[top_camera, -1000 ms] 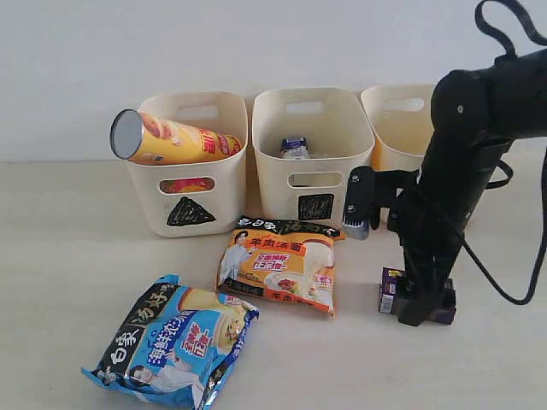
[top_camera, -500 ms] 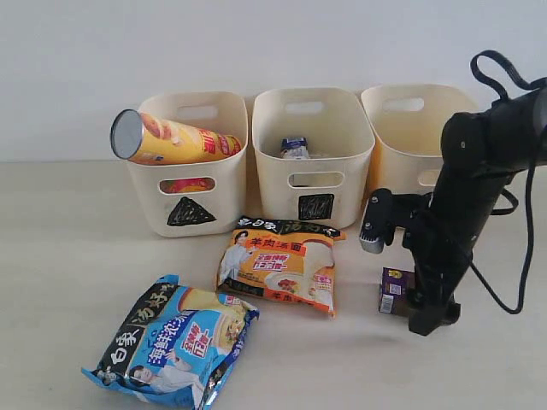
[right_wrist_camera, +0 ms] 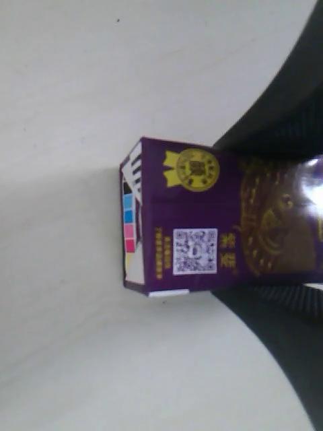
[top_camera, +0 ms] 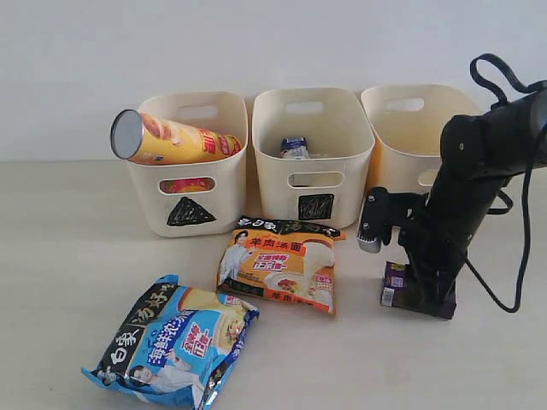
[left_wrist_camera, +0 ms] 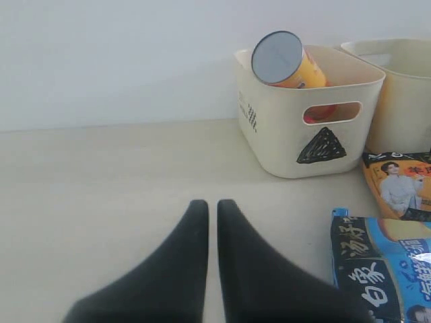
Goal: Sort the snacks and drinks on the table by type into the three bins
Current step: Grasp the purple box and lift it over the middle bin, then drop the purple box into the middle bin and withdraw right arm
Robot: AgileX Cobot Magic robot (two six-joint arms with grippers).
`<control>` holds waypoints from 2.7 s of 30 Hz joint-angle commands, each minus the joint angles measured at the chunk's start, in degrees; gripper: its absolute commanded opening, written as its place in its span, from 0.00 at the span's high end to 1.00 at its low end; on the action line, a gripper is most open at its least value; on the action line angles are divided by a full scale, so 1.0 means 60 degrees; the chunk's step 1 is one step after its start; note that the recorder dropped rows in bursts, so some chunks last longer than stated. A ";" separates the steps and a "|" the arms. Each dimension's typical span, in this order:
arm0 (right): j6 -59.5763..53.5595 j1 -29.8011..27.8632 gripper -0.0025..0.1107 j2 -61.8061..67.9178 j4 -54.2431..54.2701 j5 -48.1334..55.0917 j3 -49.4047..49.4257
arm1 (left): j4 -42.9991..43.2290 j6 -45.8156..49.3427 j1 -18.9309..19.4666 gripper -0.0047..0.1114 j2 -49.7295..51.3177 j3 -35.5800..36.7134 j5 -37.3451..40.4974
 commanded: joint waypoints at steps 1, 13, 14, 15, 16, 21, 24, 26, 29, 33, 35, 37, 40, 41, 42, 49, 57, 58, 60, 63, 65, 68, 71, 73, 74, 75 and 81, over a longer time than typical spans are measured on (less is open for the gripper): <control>-0.0045 -0.0036 0.98 -0.0426 0.0012 0.0289 0.0000 | -0.0101 0.0045 0.0011 0.92 -0.0026 0.0038 0.0008; 0.0246 -0.0036 0.98 -0.3486 0.1846 0.0456 0.0000 | -0.0101 0.0045 0.0011 0.92 -0.0026 0.0038 0.0008; 0.0251 -0.0036 0.98 -0.3624 0.2251 0.0146 0.0000 | -0.0101 0.0045 0.0011 0.92 -0.0026 0.0038 0.0008; 0.0272 -0.0036 0.98 -0.3744 0.2744 -0.0196 0.0000 | -0.0101 0.0045 0.0011 0.92 -0.0026 0.0038 0.0008; 0.0308 -0.0036 0.98 -0.3786 0.3240 -0.0560 -0.0019 | -0.0101 0.0045 0.0011 0.92 -0.0026 0.0038 0.0008; 0.0635 -0.0036 0.98 -0.3290 0.5272 -0.2495 -0.0435 | -0.0101 0.0045 0.0011 0.92 -0.0026 0.0038 0.0008; 0.0639 -0.0036 0.98 -0.2572 0.5533 -0.3192 -0.1020 | -0.0101 0.0045 0.0011 0.92 -0.0026 0.0038 0.0008; 0.0658 -0.0036 0.98 -0.2093 0.5672 -0.3334 -0.1502 | -0.0101 0.0045 0.0011 0.92 -0.0026 0.0038 0.0008; 0.0658 -0.0036 0.98 -0.1346 0.6041 -0.3448 -0.2398 | -0.0101 0.0045 0.0011 0.92 -0.0026 0.0038 0.0008; 0.0658 -0.0036 0.98 -0.0224 0.6107 -0.3448 -0.3791 | -0.0101 0.0045 0.0011 0.92 -0.0026 0.0038 0.0008; 0.0730 -0.0036 0.98 0.0281 0.6107 -0.3386 -0.4390 | -0.0101 0.0045 0.0011 0.92 -0.0026 0.0038 0.0008; 0.0727 -0.0036 0.98 0.0823 0.6245 -0.3239 -0.5008 | -0.0101 0.0045 0.0011 0.92 -0.0026 0.0038 0.0008; 0.0727 -0.0036 0.98 0.1524 0.6442 -0.3241 -0.5691 | -0.0101 0.0045 0.0011 0.92 -0.0026 0.0038 0.0008; 0.0727 -0.0036 0.98 0.1749 0.6443 -0.3241 -0.5886 | -0.0101 0.0045 0.0011 0.92 -0.0026 0.0038 0.0008; 0.0756 -0.0036 0.98 0.1957 0.6458 -0.3241 -0.6057 | -0.0101 0.0045 0.0011 0.92 -0.0026 0.0038 0.0008; 0.0825 -0.0036 0.63 0.2728 0.6500 -0.3144 -0.6540 | -0.0101 0.0045 0.0011 0.92 -0.0026 0.0038 0.0008; 0.0905 -0.0036 0.24 0.2634 0.6520 -0.3253 -0.6540 | -0.0101 0.0045 0.0011 0.92 -0.0026 0.0038 0.0008; 0.0949 -0.0036 0.25 0.2611 0.6520 -0.3253 -0.6540 | -0.0101 0.0045 0.0011 0.92 -0.0026 0.0038 0.0008; 0.1335 -0.0036 0.33 0.2470 0.6365 -0.3235 -0.6540 | -0.0101 0.0045 0.0011 0.92 -0.0026 0.0038 0.0008; 0.2893 -0.0036 0.63 0.2026 0.4766 -0.2998 -0.6540 | -0.0101 0.0045 0.0011 0.92 -0.0026 0.0038 0.0008; 0.4998 -0.0036 0.97 0.1426 0.2227 -0.2180 -0.6540 | -0.0101 0.0045 0.0011 0.92 -0.0026 0.0038 0.0008; 0.8597 -0.0036 0.98 0.0480 -0.2199 -0.0140 -0.6540 | -0.0101 0.0045 0.0011 0.92 -0.0026 0.0038 0.0008; 0.9935 -0.0036 0.98 -0.0186 -0.3966 0.1376 -0.6306 | -0.0101 0.0045 0.0011 0.92 -0.0026 0.0038 0.0008; 1.0157 -0.0054 0.98 -0.0582 -0.4010 0.1663 -0.5889 | -0.0101 0.0045 0.0011 0.92 -0.0026 0.0038 0.0008; 1.0317 -0.0123 0.98 -0.1018 -0.3972 0.1681 -0.5305 | -0.0101 0.0045 0.0011 0.92 -0.0026 0.0038 0.0008; 1.0528 -0.0181 0.98 -0.1385 -0.3972 0.1569 -0.4765 | -0.0101 0.0045 0.0011 0.92 -0.0026 0.0038 0.0008; 1.1391 -0.0795 0.98 -0.4349 -0.4190 0.0082 -0.0654 | -0.0063 0.0138 0.0011 0.92 -0.0026 0.0038 -0.0014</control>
